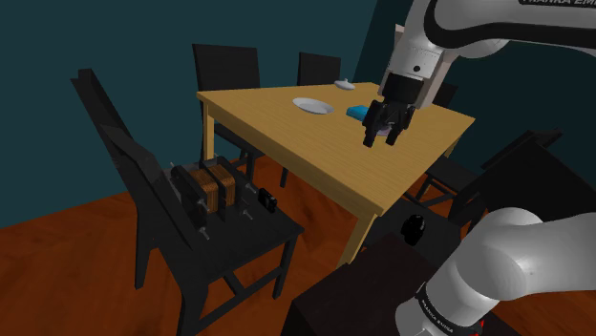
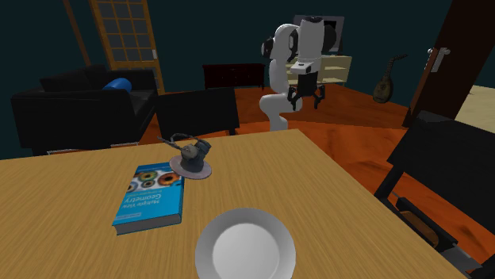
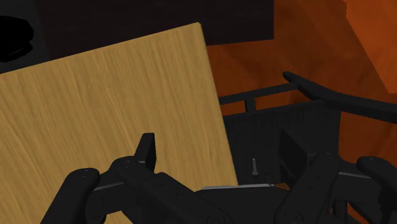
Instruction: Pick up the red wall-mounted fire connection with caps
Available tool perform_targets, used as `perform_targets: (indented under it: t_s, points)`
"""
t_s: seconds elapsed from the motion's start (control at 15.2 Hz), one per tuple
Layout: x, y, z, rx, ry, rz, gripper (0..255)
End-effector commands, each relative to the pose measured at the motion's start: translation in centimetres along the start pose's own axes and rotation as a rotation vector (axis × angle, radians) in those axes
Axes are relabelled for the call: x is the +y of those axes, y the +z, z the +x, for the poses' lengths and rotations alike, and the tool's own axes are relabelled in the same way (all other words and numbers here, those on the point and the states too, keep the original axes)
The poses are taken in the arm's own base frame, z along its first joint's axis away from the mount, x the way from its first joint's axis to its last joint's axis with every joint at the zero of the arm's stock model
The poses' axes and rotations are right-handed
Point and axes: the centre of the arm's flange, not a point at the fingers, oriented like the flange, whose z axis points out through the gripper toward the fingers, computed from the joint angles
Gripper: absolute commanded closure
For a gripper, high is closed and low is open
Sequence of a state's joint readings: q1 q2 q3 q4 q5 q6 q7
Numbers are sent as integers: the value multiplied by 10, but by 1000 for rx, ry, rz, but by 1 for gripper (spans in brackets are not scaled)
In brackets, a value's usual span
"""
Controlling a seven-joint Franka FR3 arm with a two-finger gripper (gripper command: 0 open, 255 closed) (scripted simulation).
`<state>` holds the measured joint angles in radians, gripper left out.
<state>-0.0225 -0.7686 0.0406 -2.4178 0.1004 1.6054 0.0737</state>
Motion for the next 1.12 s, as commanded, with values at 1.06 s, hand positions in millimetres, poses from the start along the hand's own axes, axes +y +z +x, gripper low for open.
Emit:
perform_targets:
  t_s: [1.06]
  points:
    - [163,-9,124,48,181,-11,0]
